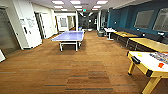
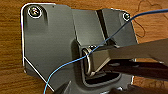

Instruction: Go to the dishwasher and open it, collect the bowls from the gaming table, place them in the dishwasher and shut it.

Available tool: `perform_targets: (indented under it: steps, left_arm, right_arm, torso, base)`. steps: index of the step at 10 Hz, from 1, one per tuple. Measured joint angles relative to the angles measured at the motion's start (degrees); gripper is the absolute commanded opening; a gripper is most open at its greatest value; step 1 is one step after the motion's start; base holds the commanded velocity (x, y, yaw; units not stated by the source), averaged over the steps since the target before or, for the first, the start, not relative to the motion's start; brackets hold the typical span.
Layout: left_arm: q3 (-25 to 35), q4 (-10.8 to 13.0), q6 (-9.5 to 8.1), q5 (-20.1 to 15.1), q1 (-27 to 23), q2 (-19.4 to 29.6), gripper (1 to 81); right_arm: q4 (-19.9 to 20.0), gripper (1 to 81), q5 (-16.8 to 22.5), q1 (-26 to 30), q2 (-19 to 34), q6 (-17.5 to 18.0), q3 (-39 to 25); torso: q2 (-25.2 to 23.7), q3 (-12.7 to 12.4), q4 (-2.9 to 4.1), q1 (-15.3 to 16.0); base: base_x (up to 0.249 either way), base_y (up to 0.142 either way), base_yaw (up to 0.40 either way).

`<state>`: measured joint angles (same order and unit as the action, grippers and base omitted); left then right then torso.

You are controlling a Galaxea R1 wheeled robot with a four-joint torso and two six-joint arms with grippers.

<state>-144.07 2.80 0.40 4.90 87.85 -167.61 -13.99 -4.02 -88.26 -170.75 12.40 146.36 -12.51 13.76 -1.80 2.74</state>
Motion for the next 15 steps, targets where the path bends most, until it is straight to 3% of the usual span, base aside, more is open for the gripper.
perform_targets:
  steps: [7,15]
  left_arm:
    - [0.0,0.0,0.01,0.1,-0.1,0.0,81.1]
    - [0.0,0.0,0.01,0.0,0.0,0.0,81.1]
  right_arm:
    - [0.0,81.1,0.0,0.3,0.0,0.0,0.0]
    - [0.0,81.1,0.0,-0.1,-0.2,0.0,0.4]
  torso:
    - [0.0,0.0,0.0,0.0]
    - [0.0,0.0,0.0,0.0]
  base:
    - [0.162,0.0,0.0]
    - [0.0,-0.009,-0.017]
